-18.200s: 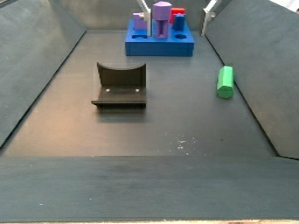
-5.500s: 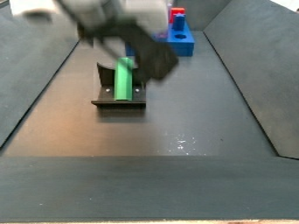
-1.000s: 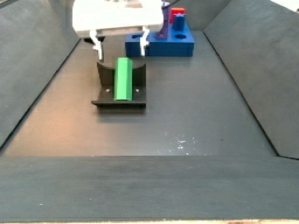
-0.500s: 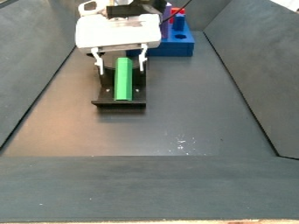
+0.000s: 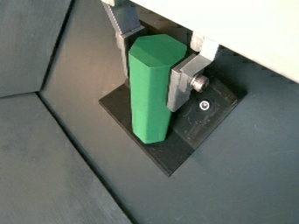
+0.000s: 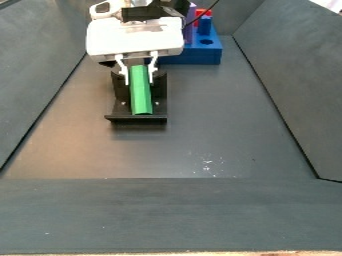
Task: Pick up the hexagon object. Move up. Place the hexagon object on the fixture. Regrasp the hexagon object. Move to above the board. Insert the hexagon object.
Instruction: Move to above the board.
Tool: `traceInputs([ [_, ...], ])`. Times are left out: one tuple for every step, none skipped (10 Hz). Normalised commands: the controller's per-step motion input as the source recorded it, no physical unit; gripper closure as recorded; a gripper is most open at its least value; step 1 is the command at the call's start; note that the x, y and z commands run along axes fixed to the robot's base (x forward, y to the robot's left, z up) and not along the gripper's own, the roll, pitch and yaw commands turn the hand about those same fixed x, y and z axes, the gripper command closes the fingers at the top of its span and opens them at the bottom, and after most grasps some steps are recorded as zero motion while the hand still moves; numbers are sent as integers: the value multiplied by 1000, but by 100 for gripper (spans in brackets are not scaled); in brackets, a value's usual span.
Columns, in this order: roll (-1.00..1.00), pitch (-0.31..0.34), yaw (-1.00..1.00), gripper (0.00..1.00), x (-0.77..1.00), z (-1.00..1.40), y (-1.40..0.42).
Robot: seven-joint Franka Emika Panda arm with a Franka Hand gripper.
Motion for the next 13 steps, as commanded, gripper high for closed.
traceInputs([
  [-62,-100,18,100,-217,1000,-212],
  [-66,-107,15,100,-214,1000,-194],
  [-72,-94,12,100,-210,1000,-179],
  [-62,-77,-8,100,-200,1000,-171],
  [-50,-59,-27,100,-194,1000,-160],
  [-45,-36,-45,100,-187,1000,-151],
  [-43,-1,-61,100,-177,1000,-138],
  [-45,27,-65,100,-170,1000,-129],
  [-43,58,-58,100,-156,1000,-113],
  [-42,79,-46,100,-148,1000,-103],
  [-40,87,-31,100,-141,1000,-95],
  [-47,100,-6,100,-127,1000,-79],
  [-47,102,12,100,-122,1000,-69],
])
